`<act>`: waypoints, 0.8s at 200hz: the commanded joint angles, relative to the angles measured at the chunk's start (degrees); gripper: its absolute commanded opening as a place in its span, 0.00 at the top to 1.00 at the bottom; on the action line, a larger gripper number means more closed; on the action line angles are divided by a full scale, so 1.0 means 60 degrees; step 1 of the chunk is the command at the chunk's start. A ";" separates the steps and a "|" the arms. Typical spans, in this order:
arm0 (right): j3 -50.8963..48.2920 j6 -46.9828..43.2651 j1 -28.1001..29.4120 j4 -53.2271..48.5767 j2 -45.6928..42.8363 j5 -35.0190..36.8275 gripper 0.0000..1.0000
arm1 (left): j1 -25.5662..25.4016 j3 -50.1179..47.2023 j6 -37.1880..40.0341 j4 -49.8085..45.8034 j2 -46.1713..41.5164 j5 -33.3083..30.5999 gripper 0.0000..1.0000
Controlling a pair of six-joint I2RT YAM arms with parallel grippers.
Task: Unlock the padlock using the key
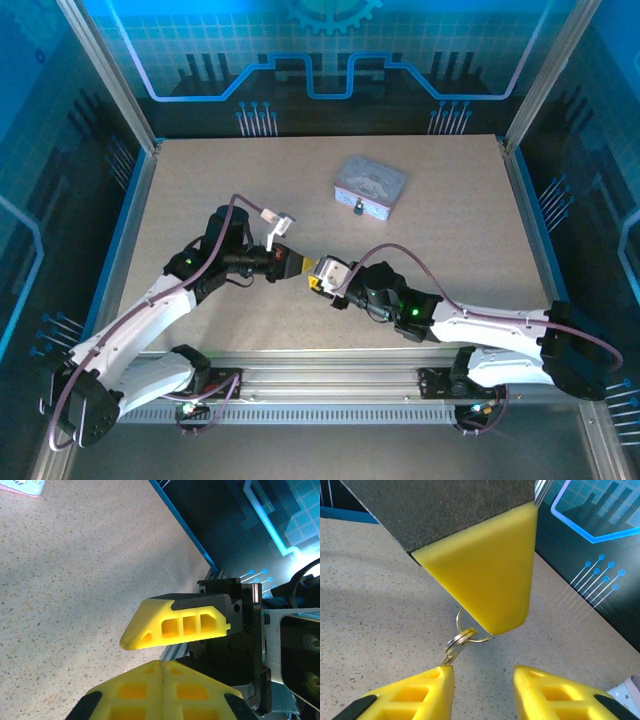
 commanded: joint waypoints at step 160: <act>0.0456 0.0082 0.0334 0.0692 0.0460 0.0178 0.59 | 0.0128 -0.0181 -0.0277 0.0163 -0.0263 0.0072 1.00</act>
